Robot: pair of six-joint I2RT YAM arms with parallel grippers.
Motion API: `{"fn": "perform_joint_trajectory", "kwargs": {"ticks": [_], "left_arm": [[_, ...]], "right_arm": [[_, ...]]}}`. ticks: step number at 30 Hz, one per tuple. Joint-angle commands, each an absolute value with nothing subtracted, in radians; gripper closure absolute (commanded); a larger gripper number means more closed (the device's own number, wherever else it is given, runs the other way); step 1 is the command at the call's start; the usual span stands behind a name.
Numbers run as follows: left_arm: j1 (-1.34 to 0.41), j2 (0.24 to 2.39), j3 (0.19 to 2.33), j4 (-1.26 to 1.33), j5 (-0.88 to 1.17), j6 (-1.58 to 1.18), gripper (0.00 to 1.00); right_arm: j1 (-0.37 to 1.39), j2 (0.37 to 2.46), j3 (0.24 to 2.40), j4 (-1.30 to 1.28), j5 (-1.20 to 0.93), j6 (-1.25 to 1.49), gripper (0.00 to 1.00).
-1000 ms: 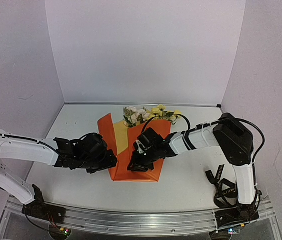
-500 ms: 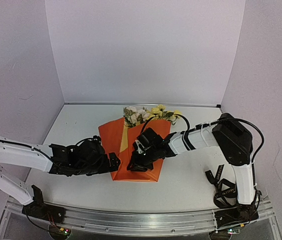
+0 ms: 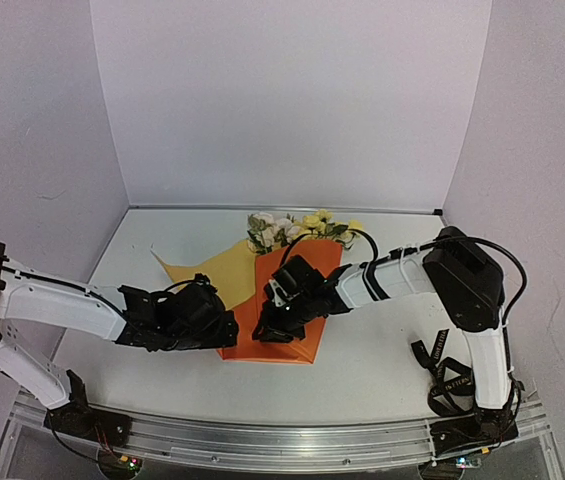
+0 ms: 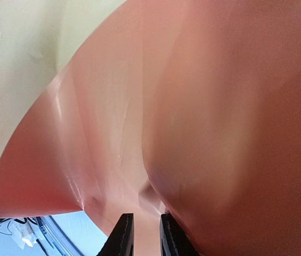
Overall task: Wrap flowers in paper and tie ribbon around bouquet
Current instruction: Fold the 2/3-folded wrapping paper at the center of the board.
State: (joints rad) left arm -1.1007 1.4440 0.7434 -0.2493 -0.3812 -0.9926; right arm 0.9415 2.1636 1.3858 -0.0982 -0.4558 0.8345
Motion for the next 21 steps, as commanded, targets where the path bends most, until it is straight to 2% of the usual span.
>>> {"fn": "perform_joint_trajectory", "kwargs": {"ticks": [1, 3, 9, 11, 14, 21], "left_arm": [[-1.105, 1.426, 0.725, -0.285, -0.445, -1.081, 0.30], [-1.105, 1.423, 0.710, -0.270, -0.438, -1.099, 0.40], [-1.104, 1.420, 0.683, -0.257, -0.442, -1.137, 0.81], [-1.104, 1.396, 0.676, -0.267, -0.455, -1.144, 0.91], [-1.104, 1.346, 0.672, -0.289, -0.477, -1.142, 0.99], [-1.104, 1.271, 0.686, -0.263, -0.458, -1.089, 1.00]], "right_arm": [[0.953, 2.208, 1.403, -0.145, -0.422, 0.821, 0.80], [0.954, 2.211, 1.403, -0.146, -0.422, 0.820, 0.80], [0.957, 2.211, 1.407, -0.158, -0.419, 0.806, 0.80], [0.959, 2.212, 1.408, -0.168, -0.416, 0.794, 0.80], [0.961, 2.215, 1.413, -0.186, -0.414, 0.778, 0.80], [0.990, 2.211, 1.430, -0.270, -0.363, 0.692, 0.77]]}}
